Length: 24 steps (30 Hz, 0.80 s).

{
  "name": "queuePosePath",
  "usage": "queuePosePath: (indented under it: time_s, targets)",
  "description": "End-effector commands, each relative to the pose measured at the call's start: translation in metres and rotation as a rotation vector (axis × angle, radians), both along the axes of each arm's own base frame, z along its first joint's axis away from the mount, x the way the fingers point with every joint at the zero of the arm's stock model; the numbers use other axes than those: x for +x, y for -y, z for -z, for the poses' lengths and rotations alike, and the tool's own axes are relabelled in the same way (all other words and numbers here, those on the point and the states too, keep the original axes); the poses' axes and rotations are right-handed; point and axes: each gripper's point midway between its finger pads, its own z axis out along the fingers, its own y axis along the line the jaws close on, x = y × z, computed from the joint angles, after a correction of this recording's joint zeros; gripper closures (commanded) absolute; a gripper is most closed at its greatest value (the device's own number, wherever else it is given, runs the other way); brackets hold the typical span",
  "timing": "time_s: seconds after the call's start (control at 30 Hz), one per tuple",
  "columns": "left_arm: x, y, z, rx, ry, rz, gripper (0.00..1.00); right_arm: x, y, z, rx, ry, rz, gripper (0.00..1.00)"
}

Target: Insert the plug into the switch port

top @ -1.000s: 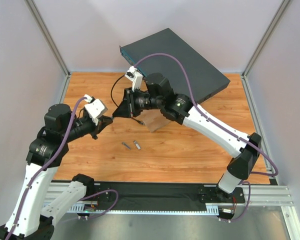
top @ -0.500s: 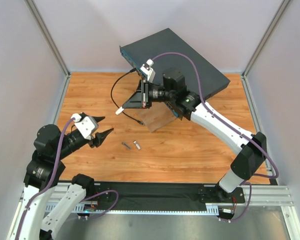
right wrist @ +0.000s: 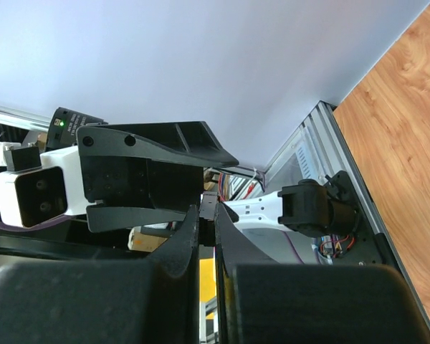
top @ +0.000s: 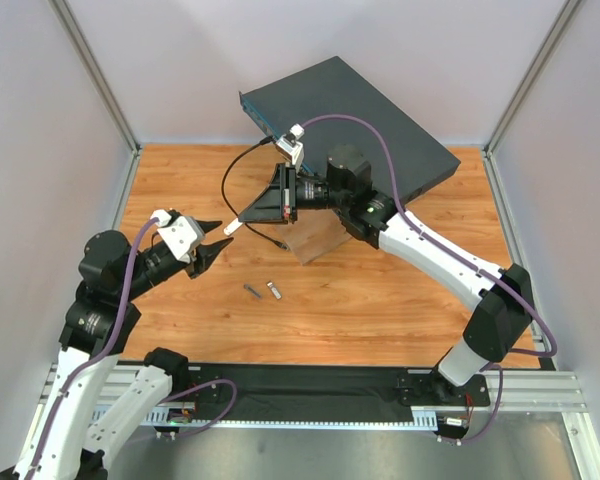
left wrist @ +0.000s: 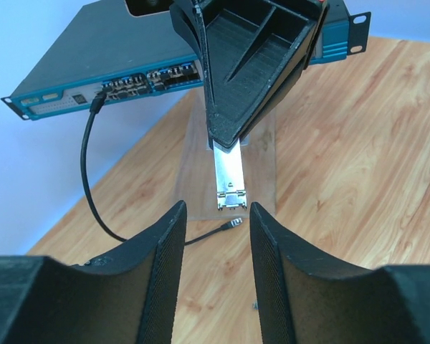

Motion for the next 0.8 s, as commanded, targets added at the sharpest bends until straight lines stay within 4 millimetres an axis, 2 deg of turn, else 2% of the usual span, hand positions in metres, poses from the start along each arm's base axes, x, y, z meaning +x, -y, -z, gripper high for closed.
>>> queuePosePath:
  time_s: [0.0,0.17,0.5,0.63,0.67,0.7,0.73,0.77]
  targets:
    - [-0.001,0.005,-0.014,-0.023,0.047,0.031,0.54,-0.011,0.005,-0.025,0.061,0.029,-0.025,1.00]
    - [0.001,0.005,-0.018,-0.030,0.059,0.022,0.62,-0.010,0.005,-0.018,0.035,0.027,-0.013,1.00]
    - [0.006,0.009,-0.020,-0.019,0.057,0.040,0.63,-0.007,0.003,-0.016,0.023,0.029,0.001,1.00]
    - [0.009,0.008,-0.020,-0.019,0.049,0.030,0.77,-0.007,0.004,-0.016,0.022,0.034,0.002,1.00]
    - [0.010,0.008,-0.020,-0.018,0.043,0.028,0.85,-0.006,0.004,-0.017,0.019,0.037,0.005,1.00]
    - [0.011,0.008,-0.019,-0.018,0.041,0.026,0.90,-0.006,0.005,-0.016,0.013,0.065,0.008,1.00]
    - [0.010,0.008,-0.021,-0.023,0.041,0.025,1.00,-0.004,0.005,-0.016,0.004,0.076,0.018,0.97]
    - [0.011,0.008,-0.020,-0.025,0.030,0.020,1.00,-0.005,0.007,-0.014,-0.017,0.074,0.022,0.90]
